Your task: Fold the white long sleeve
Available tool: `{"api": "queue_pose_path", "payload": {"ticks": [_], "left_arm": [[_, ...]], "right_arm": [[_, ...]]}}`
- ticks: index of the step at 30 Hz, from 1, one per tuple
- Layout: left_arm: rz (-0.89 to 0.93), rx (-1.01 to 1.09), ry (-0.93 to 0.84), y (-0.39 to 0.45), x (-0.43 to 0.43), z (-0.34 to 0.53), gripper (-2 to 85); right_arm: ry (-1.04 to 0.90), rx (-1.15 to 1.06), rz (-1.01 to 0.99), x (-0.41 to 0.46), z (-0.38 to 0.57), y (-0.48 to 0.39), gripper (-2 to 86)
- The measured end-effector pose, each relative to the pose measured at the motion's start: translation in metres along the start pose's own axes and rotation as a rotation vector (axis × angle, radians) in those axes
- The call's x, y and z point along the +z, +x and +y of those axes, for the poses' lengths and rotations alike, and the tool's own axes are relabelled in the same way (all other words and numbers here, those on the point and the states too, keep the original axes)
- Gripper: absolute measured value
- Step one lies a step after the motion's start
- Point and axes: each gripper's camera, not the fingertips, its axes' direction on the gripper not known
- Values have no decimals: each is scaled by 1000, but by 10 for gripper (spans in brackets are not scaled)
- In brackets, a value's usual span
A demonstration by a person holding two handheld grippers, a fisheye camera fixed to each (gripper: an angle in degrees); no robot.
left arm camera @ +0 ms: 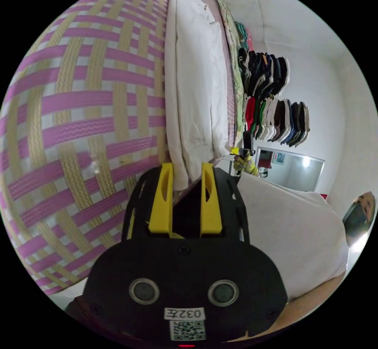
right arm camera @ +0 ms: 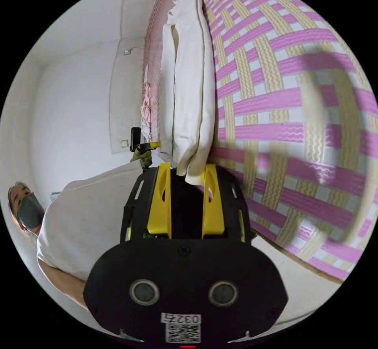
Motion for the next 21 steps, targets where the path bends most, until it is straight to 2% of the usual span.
{"api": "queue_pose_path", "payload": {"ticks": [2,7,12,21], "left_arm": [[22,-8,-7,-3,1,5,101],[33,-24,-1,-8,-2,10,83],[-44,7,-23,-3,-2,16,42],[89,-17,-88,-26,3,80,32]], "right_arm": [[-61,5,-13,10,1,11,120],[26,32,-44,10,10,37,98],[15,25,60,20,9,45,50],[-78,-44,57,36,55,58,41]]}}
